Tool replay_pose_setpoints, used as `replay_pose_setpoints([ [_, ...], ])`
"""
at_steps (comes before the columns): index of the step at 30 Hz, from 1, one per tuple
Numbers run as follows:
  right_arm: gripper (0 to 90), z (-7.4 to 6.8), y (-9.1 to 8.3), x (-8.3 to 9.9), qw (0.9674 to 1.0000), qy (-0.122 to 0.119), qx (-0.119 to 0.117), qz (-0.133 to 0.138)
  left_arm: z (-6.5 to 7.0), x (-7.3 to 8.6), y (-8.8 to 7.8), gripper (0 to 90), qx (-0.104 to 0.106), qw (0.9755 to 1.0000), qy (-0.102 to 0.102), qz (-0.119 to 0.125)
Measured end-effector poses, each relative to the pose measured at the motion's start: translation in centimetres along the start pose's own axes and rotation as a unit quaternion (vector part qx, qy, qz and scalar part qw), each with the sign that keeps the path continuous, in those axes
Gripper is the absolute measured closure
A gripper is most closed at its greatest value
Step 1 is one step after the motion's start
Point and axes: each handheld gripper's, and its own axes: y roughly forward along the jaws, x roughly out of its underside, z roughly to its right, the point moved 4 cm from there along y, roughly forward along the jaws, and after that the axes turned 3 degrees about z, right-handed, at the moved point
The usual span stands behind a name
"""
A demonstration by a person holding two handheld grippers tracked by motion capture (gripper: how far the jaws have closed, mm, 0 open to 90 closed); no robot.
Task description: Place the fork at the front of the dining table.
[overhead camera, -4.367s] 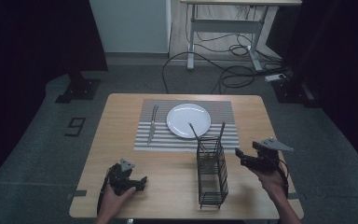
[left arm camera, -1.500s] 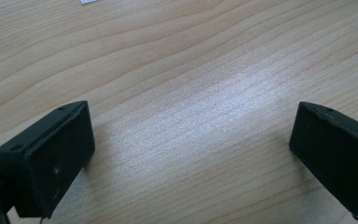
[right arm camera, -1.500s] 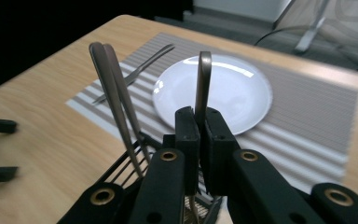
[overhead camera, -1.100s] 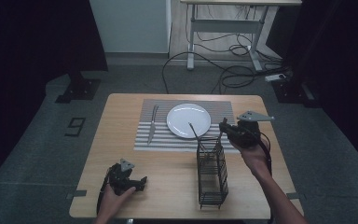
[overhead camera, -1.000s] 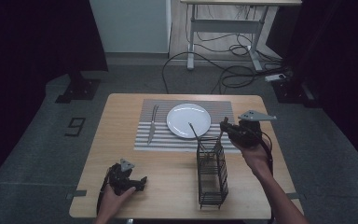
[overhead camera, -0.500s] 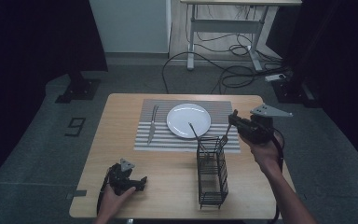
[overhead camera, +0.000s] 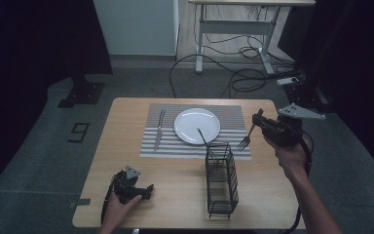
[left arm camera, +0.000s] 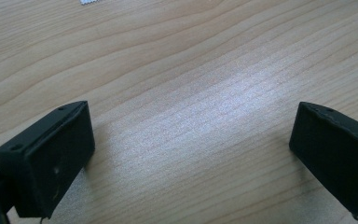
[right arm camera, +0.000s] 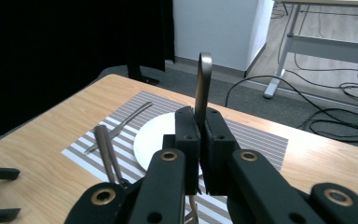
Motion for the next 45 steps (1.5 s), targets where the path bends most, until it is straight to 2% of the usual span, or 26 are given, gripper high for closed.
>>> replay_pose_setpoints([
  [9,86.4,1.3,-0.1,0.4,0.9998,0.003,0.014,-0.01,0.0,0.0,0.0,0.0,0.0,1.0,-0.001,0.0],
  [17,86.4,2.5,0.5,1.5,0.9994,0.008,0.026,-0.022,0.0,0.0,0.0,0.0,0.0,1.0,0.0,0.0],
  [27,86.5,3.0,2.4,3.5,0.9983,0.008,0.035,-0.046,0.0,0.0,0.0,0.0,0.0,1.0,0.0,0.0],
  [32,86.5,3.0,4.0,4.9,0.9973,0.005,0.039,-0.063,0.0,0.0,0.0,0.0,0.0,1.0,0.0,0.001],
  [45,86.4,3.4,6.8,6.5,0.9954,0.005,0.056,-0.078,0.0,0.0,0.0,0.0,0.0,1.0,0.001,0.0],
])
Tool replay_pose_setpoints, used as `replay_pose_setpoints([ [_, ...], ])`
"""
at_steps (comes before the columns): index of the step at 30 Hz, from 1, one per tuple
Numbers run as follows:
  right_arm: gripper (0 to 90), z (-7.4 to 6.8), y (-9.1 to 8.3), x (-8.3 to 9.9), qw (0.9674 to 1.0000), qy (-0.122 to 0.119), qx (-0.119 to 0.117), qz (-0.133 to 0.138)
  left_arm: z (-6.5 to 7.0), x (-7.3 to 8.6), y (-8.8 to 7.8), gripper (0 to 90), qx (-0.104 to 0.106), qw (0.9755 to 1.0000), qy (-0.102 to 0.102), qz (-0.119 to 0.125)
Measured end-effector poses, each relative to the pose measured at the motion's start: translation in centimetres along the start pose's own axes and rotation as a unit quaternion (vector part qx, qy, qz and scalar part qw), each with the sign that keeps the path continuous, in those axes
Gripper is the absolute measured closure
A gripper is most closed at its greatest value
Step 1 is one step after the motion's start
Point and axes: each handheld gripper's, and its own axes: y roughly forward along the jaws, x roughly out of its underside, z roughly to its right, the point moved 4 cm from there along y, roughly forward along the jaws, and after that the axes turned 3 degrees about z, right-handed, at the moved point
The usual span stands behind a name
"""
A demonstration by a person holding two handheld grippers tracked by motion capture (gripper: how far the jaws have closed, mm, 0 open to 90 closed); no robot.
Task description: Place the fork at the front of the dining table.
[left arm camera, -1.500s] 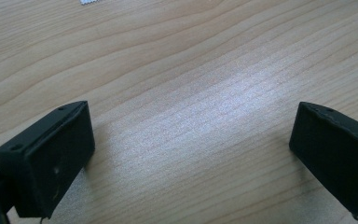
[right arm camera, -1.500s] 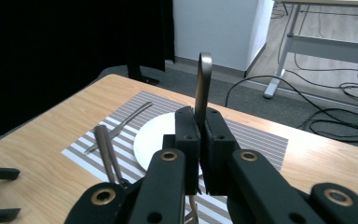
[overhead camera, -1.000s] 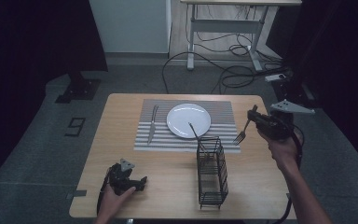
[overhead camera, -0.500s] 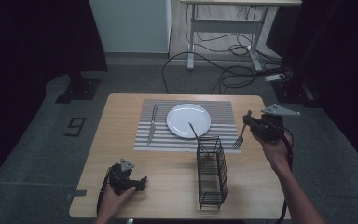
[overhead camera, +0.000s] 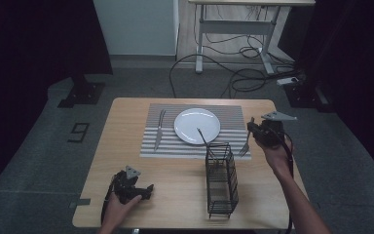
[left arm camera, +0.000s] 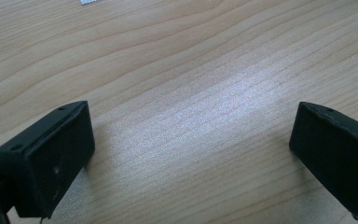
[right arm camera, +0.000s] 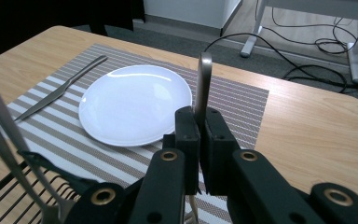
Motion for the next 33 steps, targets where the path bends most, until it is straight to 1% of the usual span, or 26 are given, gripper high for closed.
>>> replay_pose_setpoints([
  [5,86.4,0.0,1.2,0.4,0.9999,-0.003,0.01,-0.002,0.0,0.0,0.0,0.0,0.0,1.0,0.0,0.0],
  [9,86.4,0.2,2.2,1.0,0.9999,0.004,0.013,-0.01,0.0,0.0,0.0,0.0,0.001,1.0,0.0,0.0],
  [12,86.4,0.2,2.6,1.2,0.9998,0.002,0.015,-0.012,0.0,0.0,0.0,0.0,0.001,1.0,0.001,0.0],
  [20,86.4,0.4,3.8,2.0,0.9996,0.009,0.021,-0.017,0.0,0.0,0.0,0.0,0.001,1.0,0.001,0.0],
  [24,86.4,0.6,4.2,2.2,0.9995,0.011,0.027,-0.012,0.0,0.0,0.0,0.0,0.001,1.0,0.001,0.0],
  [27,86.4,0.7,4.4,2.3,0.9995,0.014,0.027,-0.009,0.0,0.0,0.0,0.0,0.001,1.0,0.001,0.0],
  [32,86.3,0.6,4.9,2.6,0.9994,0.016,0.028,-0.01,0.0,0.0,0.0,0.0,0.001,1.0,0.001,0.0],
  [33,86.3,0.6,5.0,2.7,0.9994,0.015,0.029,-0.006,0.0,0.0,0.0,0.0,0.001,1.0,0.0,0.0],
])
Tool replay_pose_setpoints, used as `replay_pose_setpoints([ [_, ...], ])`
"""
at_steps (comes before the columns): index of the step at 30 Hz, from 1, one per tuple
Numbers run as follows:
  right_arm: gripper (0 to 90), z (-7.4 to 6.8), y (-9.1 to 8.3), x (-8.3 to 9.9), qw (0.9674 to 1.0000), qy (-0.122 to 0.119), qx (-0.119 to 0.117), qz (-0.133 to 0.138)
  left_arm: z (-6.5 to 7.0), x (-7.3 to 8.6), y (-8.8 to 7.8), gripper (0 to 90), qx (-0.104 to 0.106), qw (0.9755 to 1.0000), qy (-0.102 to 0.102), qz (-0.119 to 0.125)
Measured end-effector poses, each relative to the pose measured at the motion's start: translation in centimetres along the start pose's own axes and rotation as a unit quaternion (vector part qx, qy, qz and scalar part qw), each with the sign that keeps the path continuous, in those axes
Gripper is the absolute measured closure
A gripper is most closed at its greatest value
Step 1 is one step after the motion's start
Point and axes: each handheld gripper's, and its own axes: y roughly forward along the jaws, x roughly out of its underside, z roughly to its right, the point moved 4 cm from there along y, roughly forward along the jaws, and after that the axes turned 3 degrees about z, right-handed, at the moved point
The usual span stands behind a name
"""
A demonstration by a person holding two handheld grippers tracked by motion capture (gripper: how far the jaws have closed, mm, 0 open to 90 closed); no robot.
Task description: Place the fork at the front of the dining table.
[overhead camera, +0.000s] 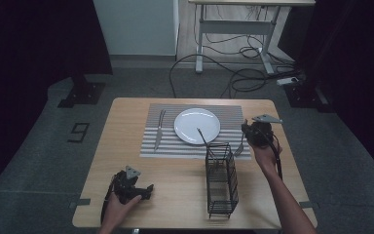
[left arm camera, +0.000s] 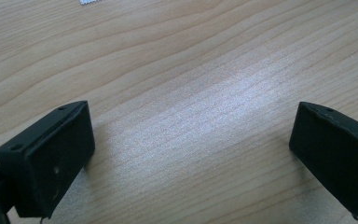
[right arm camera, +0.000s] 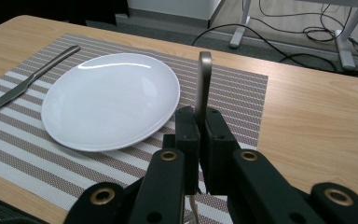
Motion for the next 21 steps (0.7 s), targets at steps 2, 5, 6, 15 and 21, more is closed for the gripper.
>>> replay_pose_setpoints([
  [2,86.2,0.0,0.0,0.1,1.0,0.0,0.0,0.003,0.0,0.0,0.0,0.0,0.0,1.0,0.0,0.0],
  [5,86.1,0.0,0.0,0.1,1.0,-0.002,-0.001,0.006,0.0,0.0,0.0,0.0,0.0,1.0,0.0,0.0],
  [6,86.0,0.0,0.0,0.2,1.0,-0.002,-0.001,0.007,0.0,0.0,0.0,0.0,0.0,1.0,0.0,0.0],
  [15,84.7,-0.5,1.5,2.9,0.9995,-0.011,-0.007,-0.029,0.0,0.0,0.0,0.0,0.0,1.0,0.0,0.0],
  [21,84.6,-0.8,1.9,3.4,0.999,-0.023,-0.005,-0.038,0.0,0.0,0.0,0.0,0.0,1.0,0.0,0.0],
])
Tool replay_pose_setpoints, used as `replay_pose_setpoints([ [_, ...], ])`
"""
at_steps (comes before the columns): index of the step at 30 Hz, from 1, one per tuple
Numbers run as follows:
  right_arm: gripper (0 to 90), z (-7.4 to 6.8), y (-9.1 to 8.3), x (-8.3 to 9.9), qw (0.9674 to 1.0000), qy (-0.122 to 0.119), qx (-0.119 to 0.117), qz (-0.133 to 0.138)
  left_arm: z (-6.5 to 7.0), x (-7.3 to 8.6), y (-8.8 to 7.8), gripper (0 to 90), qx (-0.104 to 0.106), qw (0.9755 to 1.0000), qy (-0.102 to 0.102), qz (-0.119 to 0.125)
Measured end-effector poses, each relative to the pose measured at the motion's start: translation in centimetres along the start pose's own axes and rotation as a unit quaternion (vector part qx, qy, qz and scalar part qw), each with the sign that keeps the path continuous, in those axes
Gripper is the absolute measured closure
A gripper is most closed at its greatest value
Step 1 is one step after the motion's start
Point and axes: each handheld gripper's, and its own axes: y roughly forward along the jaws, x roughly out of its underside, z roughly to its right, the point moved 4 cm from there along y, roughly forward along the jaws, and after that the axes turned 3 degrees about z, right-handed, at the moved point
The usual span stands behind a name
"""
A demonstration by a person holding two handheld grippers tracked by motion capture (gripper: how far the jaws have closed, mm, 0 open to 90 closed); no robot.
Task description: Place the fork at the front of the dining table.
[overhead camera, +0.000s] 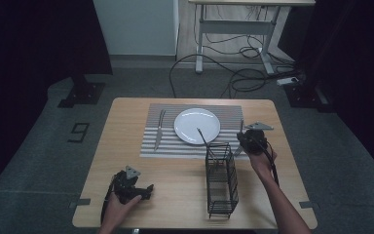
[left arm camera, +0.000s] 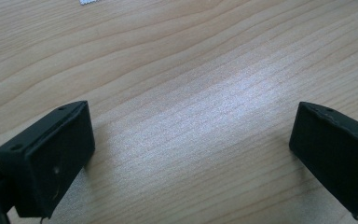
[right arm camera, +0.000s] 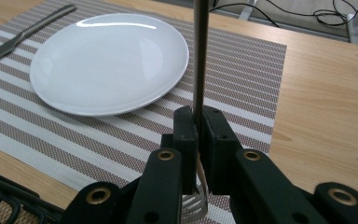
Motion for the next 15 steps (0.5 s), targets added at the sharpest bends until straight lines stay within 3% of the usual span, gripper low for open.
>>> replay_pose_setpoints([
  [15,84.8,0.2,1.2,1.5,0.9997,0.003,0.002,-0.023,0.0,0.0,0.0,0.0,0.0,1.0,0.001,0.0],
])
